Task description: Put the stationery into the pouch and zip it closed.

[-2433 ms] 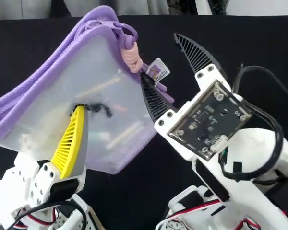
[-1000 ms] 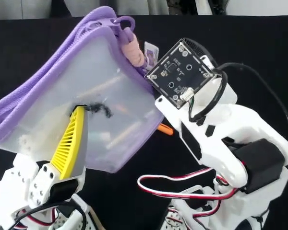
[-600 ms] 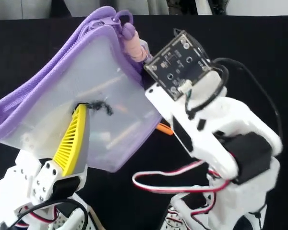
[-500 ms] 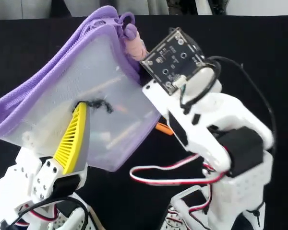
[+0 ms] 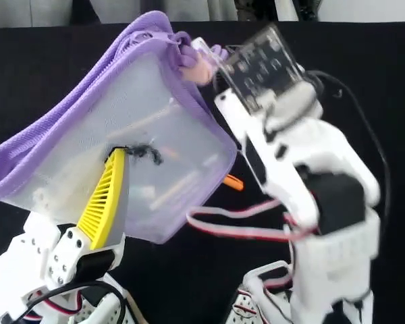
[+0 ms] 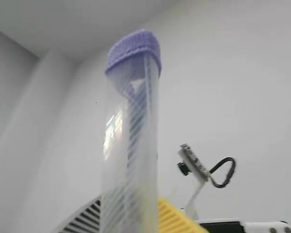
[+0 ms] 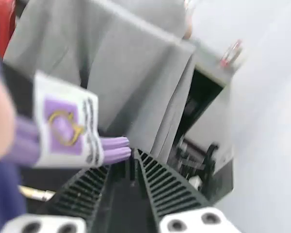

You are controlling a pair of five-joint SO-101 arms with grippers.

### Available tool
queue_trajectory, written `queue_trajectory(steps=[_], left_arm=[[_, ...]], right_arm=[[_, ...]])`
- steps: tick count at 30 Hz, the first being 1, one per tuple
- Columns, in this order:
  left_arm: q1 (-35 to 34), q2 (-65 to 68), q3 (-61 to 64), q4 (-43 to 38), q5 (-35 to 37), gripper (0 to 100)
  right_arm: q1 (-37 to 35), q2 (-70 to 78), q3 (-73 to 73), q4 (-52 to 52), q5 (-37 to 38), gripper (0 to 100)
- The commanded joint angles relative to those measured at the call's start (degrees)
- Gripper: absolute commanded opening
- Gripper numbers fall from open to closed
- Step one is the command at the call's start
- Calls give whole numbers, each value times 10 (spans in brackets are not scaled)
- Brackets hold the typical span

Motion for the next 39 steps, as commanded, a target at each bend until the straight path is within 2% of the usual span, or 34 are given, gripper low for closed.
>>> queue_trajectory(steps=[1,5,12,16,18,20,27,32,34,38,39], left_arm=[[7,4,-3,-10,-2,29],[7,4,-3,-10,-2,29],[7,4,-2,-10,-2,29],[7,4,-2,-10,-2,29],[7,4,-2,-10,-2,29],[7,4,-2,-10,-2,29],[7,4,22,-13,-2,29],[7,4,17,-12,-2,29],[7,4,19,-11,-2,29],[6,4,21,-11,-2,29],[3,4,21,-11,-2,29]], right_arm=[[7,-76,-27,-11,-3,11],[1,-129,6,-11,-6,14],[-98,-190,83,-11,-18,25],[-117,-204,107,-14,-80,160],[-117,-204,110,-15,-89,221],[-117,-204,110,-15,-90,240],[-152,-204,110,-33,-90,240],[-152,-204,136,-88,-89,229],[-152,-204,154,-104,-76,179],[-152,-208,160,-104,-20,5],[-150,-208,155,-102,-13,17]])
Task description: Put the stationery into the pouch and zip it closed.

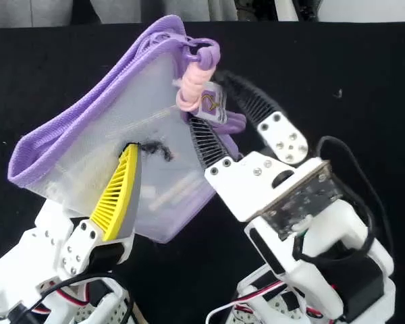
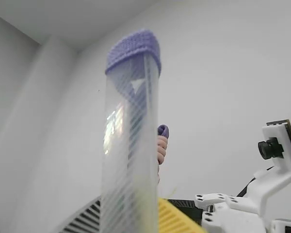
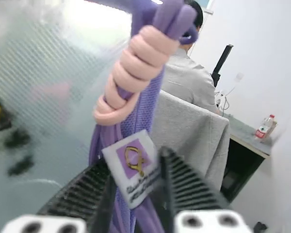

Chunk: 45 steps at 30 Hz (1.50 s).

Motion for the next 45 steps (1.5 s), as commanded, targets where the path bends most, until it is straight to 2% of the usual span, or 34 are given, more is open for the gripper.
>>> queue_trajectory(steps=[1,7,10,13,20,23,29,35,39,45], left_arm=[[2,4,-6,-11,-4,29],[1,4,-7,8,-7,32],[5,5,-21,77,-2,110],[7,6,-30,165,-2,186],[7,7,-119,345,-6,200],[7,8,-190,401,-12,200],[0,53,-344,501,-80,200],[2,119,-511,620,-90,200],[2,140,-537,660,-114,200],[1,142,-537,662,-132,195]], right_arm=[[6,-4,-16,-7,41,23],[157,0,-95,4,48,11],[234,1,-124,3,49,11],[267,1,-133,4,62,11],[278,1,-136,6,128,11],[278,1,-144,6,130,11],[277,1,-166,5,127,11],[277,3,-215,6,127,11],[277,35,-269,8,127,11],[277,123,-397,48,127,11]])
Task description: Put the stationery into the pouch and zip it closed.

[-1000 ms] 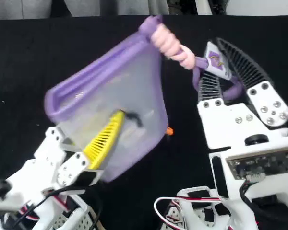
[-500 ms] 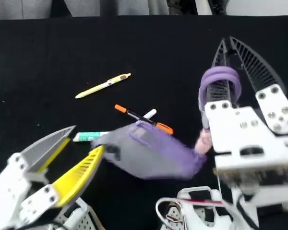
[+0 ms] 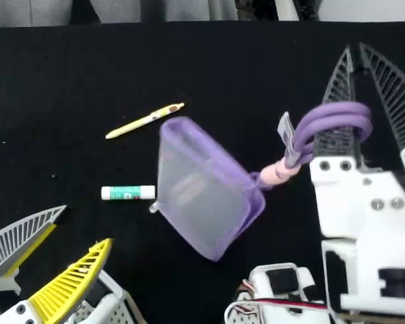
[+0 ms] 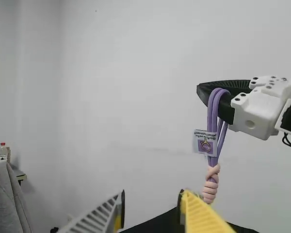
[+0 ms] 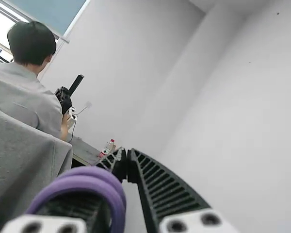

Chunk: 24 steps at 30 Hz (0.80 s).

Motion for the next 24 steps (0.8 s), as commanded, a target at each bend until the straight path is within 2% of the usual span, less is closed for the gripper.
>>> queue_trajectory(steps=[1,6,12,18,24], left_arm=[[-1,19,-17,3,-9,195],[-95,19,22,-3,-9,197],[-184,18,111,-3,-9,198],[-200,18,182,-3,-9,199],[-200,18,268,-10,-10,199]], right_arm=[[8,84,-116,19,2,11],[8,166,-225,82,2,11],[8,188,-317,229,2,11],[25,193,-337,328,2,11],[64,193,-278,335,1,11]])
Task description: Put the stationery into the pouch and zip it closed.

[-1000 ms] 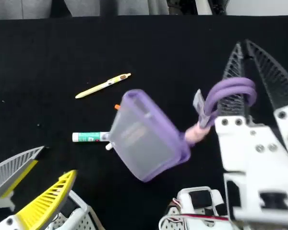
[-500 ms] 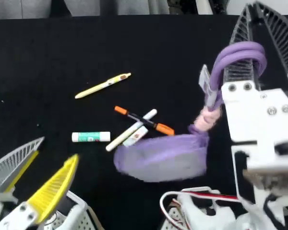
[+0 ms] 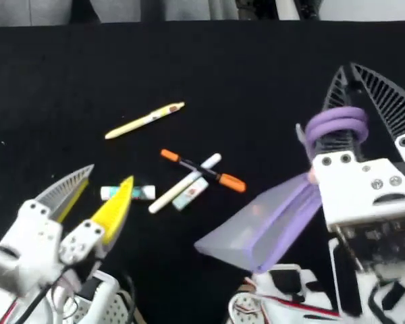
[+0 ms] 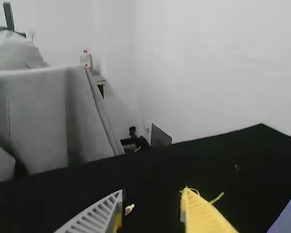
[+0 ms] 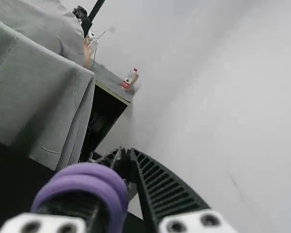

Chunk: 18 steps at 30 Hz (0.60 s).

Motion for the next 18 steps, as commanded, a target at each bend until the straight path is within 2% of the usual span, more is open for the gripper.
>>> queue_trajectory(steps=[1,8,11,13,15,18], left_arm=[[-5,14,65,-18,-6,200],[-9,15,247,-98,-105,200],[-50,20,331,-158,-135,200],[-75,20,386,-207,-208,199],[-89,20,429,-240,-316,195],[-89,20,473,-250,-446,195]], right_arm=[[18,14,51,3,1,11],[15,11,91,1,1,11],[15,12,91,-8,-23,11],[15,13,93,-22,-42,11],[15,16,95,-33,-49,11],[-10,15,115,-50,-54,11]])
